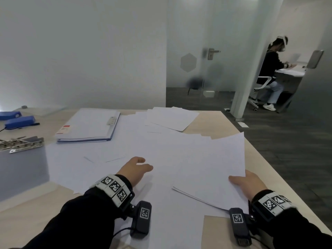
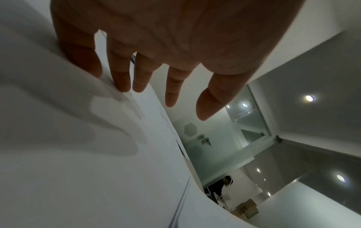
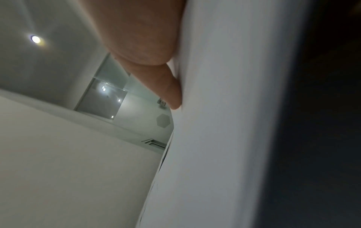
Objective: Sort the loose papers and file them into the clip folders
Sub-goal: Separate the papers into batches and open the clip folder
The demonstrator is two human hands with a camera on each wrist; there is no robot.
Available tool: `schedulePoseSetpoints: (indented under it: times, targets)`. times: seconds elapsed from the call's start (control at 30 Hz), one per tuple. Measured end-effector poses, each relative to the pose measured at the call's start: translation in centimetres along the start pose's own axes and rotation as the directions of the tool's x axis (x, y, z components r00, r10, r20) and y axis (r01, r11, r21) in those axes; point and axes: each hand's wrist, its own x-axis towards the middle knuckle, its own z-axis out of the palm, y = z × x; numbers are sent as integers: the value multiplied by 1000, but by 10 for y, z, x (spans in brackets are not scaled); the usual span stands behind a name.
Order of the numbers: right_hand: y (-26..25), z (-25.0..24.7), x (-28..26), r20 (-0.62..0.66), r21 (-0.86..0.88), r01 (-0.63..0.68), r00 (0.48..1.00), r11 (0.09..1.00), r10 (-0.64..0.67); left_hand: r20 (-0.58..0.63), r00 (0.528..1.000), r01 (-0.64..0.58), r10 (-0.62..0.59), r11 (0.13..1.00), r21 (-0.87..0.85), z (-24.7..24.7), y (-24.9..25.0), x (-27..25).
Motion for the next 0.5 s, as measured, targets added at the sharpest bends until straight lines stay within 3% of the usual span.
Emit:
schedulePoseSetpoints:
  times: [0.17, 0.33, 0.5]
  targets:
    - [-2, 1, -4, -3, -4, 13, 1000, 1000, -13, -3, 994, 107, -108, 986, -127, 2, 10, 7]
    - [-2, 0, -4, -6, -7, 4, 1000, 1000, -4, -23, 990, 139, -137, 986, 88, 10, 27, 22]
    - [-3, 0, -9, -12, 2, 19, 1000, 1000, -18, -39, 983, 180, -178, 919, 350, 21, 39, 30]
